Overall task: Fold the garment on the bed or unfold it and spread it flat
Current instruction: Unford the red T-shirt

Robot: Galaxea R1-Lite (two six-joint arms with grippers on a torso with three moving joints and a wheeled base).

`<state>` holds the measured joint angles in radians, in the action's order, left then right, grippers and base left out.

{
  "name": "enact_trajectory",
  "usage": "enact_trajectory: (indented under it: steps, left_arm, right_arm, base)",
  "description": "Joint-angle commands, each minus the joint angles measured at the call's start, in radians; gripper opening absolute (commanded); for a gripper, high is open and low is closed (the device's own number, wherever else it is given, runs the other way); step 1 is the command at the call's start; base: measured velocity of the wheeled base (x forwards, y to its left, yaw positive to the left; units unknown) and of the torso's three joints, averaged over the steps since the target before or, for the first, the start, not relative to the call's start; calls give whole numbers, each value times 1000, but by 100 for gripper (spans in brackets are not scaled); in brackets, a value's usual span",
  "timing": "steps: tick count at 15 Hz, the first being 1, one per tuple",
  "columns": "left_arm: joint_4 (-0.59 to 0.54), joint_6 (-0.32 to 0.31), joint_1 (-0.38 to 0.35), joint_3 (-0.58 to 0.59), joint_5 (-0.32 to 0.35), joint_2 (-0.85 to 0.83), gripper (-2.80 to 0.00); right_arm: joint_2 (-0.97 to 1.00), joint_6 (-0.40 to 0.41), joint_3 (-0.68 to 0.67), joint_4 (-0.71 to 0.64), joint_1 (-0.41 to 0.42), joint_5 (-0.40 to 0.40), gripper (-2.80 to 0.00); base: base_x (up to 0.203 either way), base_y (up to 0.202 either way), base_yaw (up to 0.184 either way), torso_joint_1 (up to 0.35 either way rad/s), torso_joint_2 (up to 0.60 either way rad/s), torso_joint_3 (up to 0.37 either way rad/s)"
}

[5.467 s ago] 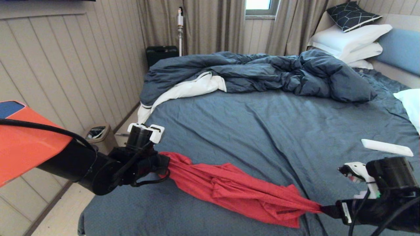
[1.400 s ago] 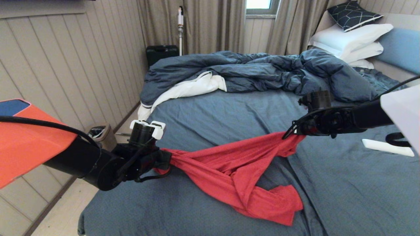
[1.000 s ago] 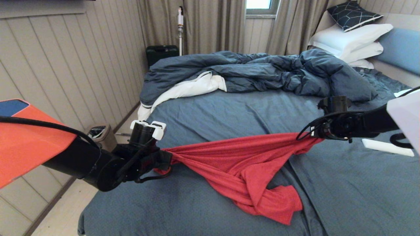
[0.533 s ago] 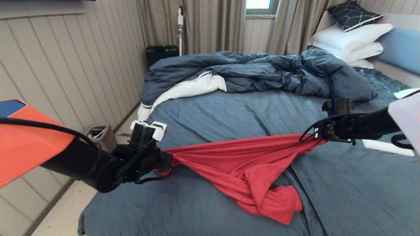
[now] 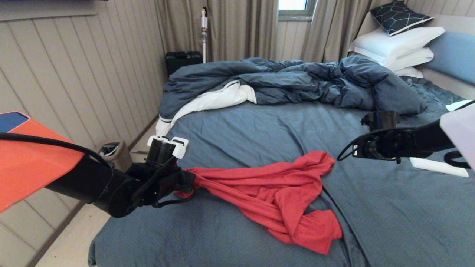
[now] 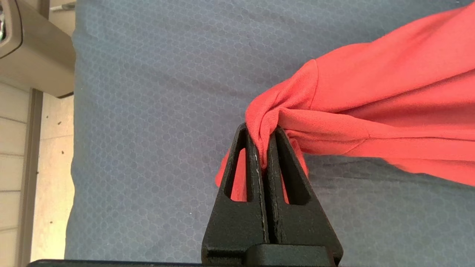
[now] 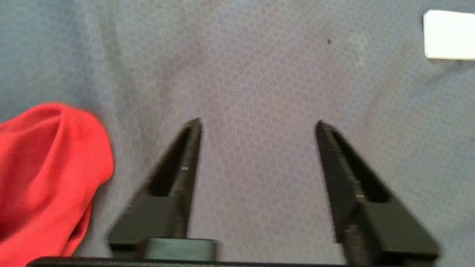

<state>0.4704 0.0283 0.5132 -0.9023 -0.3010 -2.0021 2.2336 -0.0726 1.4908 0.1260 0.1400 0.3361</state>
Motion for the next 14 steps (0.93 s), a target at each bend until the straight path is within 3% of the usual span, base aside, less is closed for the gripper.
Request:
enact_trajectory:
  steps: [1, 4, 7, 11, 14]
  left_arm:
    - [4, 1, 1, -2, -1, -1, -280]
    - [2, 1, 5, -4, -1, -1, -280]
    - [6, 5, 5, 21, -3, 13, -280]
    - [8, 53, 4, 87, -4, 43, -280]
    - [43, 70, 4, 117, -6, 48, -280]
  right_arm:
    - [-69, -6, -49, 1, -13, -3, 0]
    - [-225, -53, -238, 1, -93, -91, 0]
    - [-324, -87, -376, -29, -275, -165, 0]
    - [-287, -130, -386, -61, -504, -186, 0]
    - [-205, -155, -328, -63, -583, -187, 0]
  base:
    - [0, 0, 0, 0, 0, 0]
    - [0, 0, 0, 0, 0, 0]
    - [0, 0, 0, 0, 0, 0]
    - [0, 0, 0, 0, 0, 0]
    - [0, 0, 0, 0, 0, 0]
